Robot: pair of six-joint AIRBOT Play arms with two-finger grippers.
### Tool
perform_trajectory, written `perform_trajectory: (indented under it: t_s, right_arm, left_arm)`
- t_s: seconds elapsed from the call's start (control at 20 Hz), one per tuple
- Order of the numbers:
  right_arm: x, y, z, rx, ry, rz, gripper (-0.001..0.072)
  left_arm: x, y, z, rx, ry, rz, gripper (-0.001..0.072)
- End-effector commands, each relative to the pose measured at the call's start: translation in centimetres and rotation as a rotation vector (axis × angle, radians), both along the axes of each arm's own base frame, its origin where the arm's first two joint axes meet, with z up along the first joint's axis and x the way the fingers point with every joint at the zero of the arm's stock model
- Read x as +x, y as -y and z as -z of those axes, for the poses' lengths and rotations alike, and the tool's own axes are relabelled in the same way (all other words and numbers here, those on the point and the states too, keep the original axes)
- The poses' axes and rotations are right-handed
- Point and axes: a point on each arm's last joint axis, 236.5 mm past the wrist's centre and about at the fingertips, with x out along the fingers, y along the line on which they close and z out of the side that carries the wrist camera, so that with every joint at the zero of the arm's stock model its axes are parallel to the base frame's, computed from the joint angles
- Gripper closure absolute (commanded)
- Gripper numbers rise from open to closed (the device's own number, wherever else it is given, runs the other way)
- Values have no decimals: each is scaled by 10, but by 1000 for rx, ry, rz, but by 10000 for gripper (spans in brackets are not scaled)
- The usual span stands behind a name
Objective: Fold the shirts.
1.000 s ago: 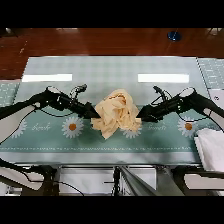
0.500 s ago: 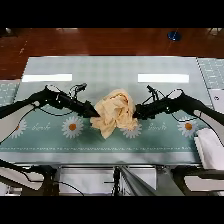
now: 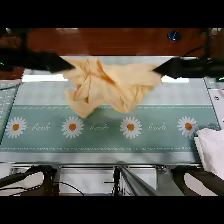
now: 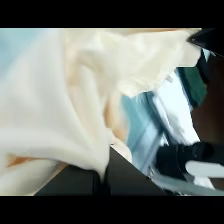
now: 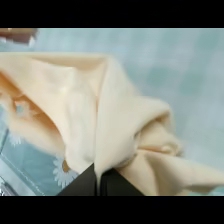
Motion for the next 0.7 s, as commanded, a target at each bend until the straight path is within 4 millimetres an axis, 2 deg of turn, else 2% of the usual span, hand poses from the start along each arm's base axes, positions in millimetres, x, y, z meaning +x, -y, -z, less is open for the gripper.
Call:
perform_trajectory:
  t_s: [0.0,0.1,0.25,0.45,0.65]
  right_arm:
    - [-35,30,-91,-91,186,50,686]
    - [-50,45,-115,-171,237,94,686]
    - [-73,56,-148,-240,305,138,686]
    - [-110,47,-205,-231,426,164,686]
    - [-150,26,-253,-152,506,147,686]
  left_arm:
    - [-32,-17,-110,37,264,-89,682]
    - [-52,-22,-144,70,355,-132,682]
    - [-82,-27,-175,127,463,-186,682]
    - [-126,-23,-206,151,571,-225,682]
    - [-172,-13,-239,110,622,-268,682]
